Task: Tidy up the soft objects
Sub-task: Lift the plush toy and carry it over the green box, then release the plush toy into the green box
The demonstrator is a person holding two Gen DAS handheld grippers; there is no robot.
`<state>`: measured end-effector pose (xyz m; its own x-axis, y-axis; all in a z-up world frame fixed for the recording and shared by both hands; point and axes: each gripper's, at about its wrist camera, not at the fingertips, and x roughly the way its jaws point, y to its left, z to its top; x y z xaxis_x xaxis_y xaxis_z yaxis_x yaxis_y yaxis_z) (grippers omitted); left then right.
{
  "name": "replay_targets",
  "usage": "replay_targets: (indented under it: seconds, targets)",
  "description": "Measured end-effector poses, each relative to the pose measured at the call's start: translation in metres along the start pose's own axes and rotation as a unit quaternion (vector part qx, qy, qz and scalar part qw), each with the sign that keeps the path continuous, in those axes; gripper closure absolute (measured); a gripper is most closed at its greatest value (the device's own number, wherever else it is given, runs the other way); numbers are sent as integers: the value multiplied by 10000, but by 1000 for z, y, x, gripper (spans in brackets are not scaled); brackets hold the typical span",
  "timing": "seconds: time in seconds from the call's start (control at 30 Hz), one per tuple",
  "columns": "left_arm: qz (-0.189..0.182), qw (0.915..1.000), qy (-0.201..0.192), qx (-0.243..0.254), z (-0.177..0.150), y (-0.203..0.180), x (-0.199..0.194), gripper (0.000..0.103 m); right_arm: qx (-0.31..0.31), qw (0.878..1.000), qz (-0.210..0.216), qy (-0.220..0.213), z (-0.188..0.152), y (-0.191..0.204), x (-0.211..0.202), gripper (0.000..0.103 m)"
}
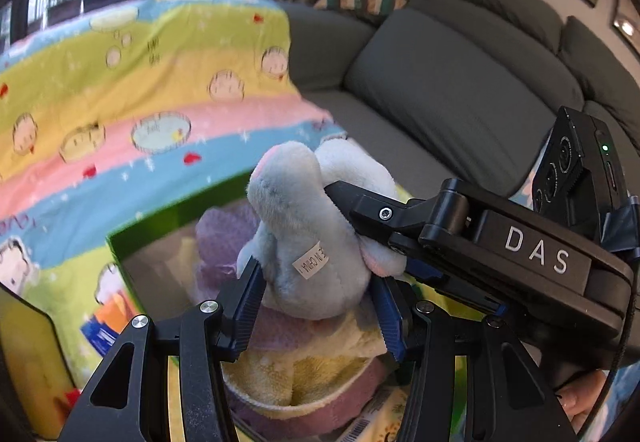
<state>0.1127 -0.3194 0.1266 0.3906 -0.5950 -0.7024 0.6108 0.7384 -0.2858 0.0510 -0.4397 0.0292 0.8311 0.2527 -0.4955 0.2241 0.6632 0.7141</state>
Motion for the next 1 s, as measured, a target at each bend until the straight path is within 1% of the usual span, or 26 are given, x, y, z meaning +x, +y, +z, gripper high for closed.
replay_targets:
  seconds: [0.07,0.17,0.3,0.4,0.47,0.6,0.63,0.7,0.73,0.8,0.83,0.9,1.0]
  targets:
    - [37,9999,83,-44,-3,-1,7,51,48,9999,-104,87,-1,-4,5,44]
    - [133,9998,132,-44,-4,-2,10,51,156,9997,-106,152,-2,-7,8,44]
    - [236,9985,415,-269,-4,4,22,51,235,9990,-276,261,-4,-13,17,44]
    - [211,9983,400,-353,-5,7,23,50,374,9986,-235,278,-3,-18,20,45]
    - [200,9983,407,-360,-6,7,23,50,333,9987,-310,245,-3,-18,21,45]
    - [227,9975,524,-409,-10,9,17,50,405,9984,-341,214,-3,-21,23,45]
    - [203,9975,504,-452,-11,11,12,50,394,9985,-318,185,-3,-20,21,44]
    - [219,9974,448,-522,-14,13,0,50,334,9989,-315,111,-2,-17,15,39]
    - [279,9972,413,-550,-15,15,-9,50,339,9988,-353,23,-2,-16,9,32]
    - [435,9968,325,-578,-18,19,-26,50,309,9985,-429,-141,-3,-13,-3,24]
    - [504,9967,236,-582,-21,22,-39,49,219,9985,-441,-221,-3,-10,-11,24]
    - [658,9956,73,-661,-28,29,-62,42,92,9986,-449,-259,-4,-6,-20,23]
    - [854,9914,-206,-966,-44,47,-106,35,-60,9989,-352,-290,-10,0,-36,15]
